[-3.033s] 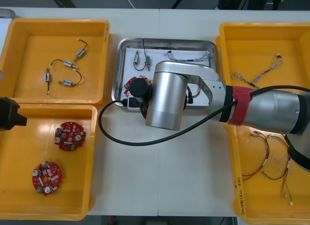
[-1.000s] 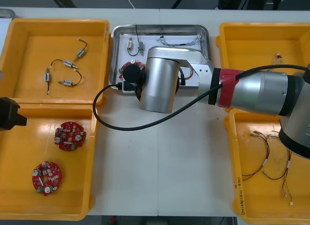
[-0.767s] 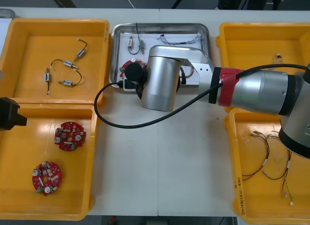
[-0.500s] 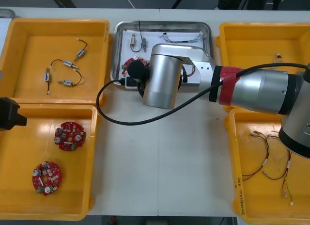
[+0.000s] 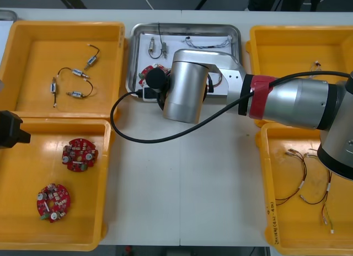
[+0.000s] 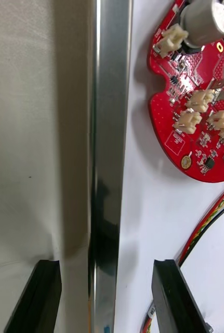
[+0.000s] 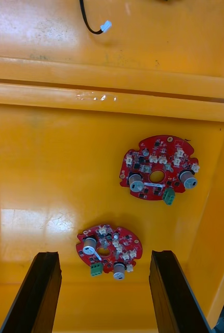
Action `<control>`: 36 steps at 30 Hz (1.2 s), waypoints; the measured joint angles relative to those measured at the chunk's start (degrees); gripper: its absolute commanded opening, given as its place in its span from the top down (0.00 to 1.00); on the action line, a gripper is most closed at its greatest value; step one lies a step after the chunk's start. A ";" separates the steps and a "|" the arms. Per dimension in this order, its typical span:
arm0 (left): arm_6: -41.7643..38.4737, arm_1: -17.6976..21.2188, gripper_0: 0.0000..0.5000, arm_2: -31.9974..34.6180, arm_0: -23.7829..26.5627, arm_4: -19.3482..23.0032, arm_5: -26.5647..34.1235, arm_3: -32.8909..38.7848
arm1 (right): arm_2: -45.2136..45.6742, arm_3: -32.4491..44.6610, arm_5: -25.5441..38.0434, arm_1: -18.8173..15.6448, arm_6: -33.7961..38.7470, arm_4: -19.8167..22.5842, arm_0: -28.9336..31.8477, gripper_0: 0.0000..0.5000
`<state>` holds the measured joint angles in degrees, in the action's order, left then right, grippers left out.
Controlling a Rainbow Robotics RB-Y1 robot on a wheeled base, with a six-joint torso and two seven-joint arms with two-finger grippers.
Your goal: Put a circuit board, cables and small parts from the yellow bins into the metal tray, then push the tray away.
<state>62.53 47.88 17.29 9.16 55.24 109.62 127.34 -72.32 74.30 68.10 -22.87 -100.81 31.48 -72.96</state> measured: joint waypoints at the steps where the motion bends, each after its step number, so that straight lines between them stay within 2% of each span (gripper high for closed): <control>1: 0.00 0.00 0.00 0.00 0.00 0.00 0.00 0.00 | 0.01 0.00 0.00 0.00 -0.01 0.01 -0.01 0.00; 5: 0.00 0.00 0.00 0.00 -0.01 0.00 0.00 0.00 | 0.93 0.04 1.30 0.00 -0.01 1.27 -0.05 0.00; 8: 0.00 0.00 0.00 0.00 -0.01 0.00 0.00 0.00 | 2.82 0.54 4.78 0.02 -0.01 2.84 -0.05 0.00; 13: 0.00 0.00 0.00 0.00 -0.01 0.00 0.00 0.00 | 5.11 3.57 9.57 0.02 -0.01 2.92 -0.04 0.00; 21: 0.00 0.00 0.00 0.00 -0.03 0.00 0.00 0.00 | 11.93 12.43 19.45 0.02 0.00 2.85 1.88 0.00; 31: 0.00 0.00 0.00 0.01 -0.07 0.00 0.00 0.01 | 23.54 26.58 38.73 0.04 0.38 0.56 9.38 0.00; 36: 0.00 0.00 0.00 0.01 -0.09 0.00 0.00 0.01 | 29.35 32.93 41.50 0.00 1.73 0.02 13.00 0.00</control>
<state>62.53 47.88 17.30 9.07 55.24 109.62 127.35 -42.97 107.23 109.60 -22.87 -99.08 31.49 -59.95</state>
